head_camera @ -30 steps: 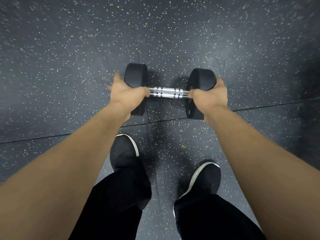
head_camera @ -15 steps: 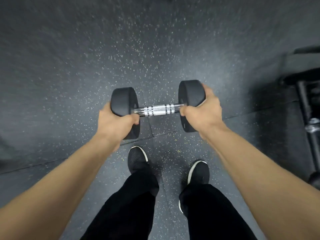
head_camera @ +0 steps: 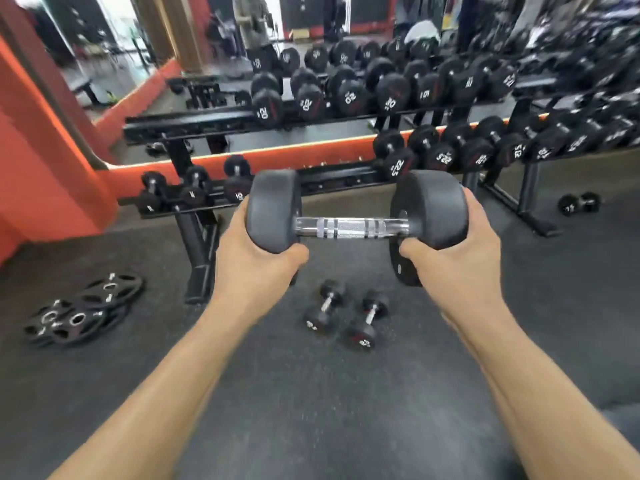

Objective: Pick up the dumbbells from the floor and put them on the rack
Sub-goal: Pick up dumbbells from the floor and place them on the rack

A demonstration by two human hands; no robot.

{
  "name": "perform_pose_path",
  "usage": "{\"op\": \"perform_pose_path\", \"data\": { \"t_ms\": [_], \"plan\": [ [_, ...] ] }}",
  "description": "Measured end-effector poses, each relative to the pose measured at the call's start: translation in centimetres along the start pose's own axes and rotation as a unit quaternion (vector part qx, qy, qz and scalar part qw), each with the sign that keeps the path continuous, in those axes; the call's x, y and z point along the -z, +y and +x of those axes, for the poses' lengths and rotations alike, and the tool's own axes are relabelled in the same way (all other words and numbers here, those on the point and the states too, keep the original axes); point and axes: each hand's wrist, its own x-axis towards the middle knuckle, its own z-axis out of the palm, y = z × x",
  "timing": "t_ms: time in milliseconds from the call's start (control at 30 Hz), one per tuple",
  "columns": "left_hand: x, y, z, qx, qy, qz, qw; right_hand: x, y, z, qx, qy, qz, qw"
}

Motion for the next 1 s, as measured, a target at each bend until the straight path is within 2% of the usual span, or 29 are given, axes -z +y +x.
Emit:
{"op": "perform_pose_path", "data": {
  "t_ms": [167, 333, 567, 767, 1000],
  "plan": [
    [1.8, 6.9, 10.4, -0.101, 0.055, -0.013, 0.993, -4.1, -8.2, 9.4, 0.103, 0.014, 0.044, 0.994],
    [-0.1, 7.5, 22.0, -0.127, 0.118, -0.034, 0.984, -10.2, -10.3, 21.1, 0.161, 0.002, 0.037, 0.986],
    [-2.6, 3.9, 37.4, -0.054, 0.147, -0.05, 0.986, -21.6, -9.5, 36.4, 0.164, -0.055, 0.031, 0.984],
    [-4.1, -3.0, 51.8, 0.0, 0.166, -0.048, 0.985, -33.9, -5.8, 48.3, 0.139, -0.101, 0.008, 0.985],
    [-4.8, -12.9, 71.5, 0.08, 0.111, -0.035, 0.99, -50.1, 0.4, 61.1, 0.071, -0.12, -0.025, 0.99]
  ]
}}
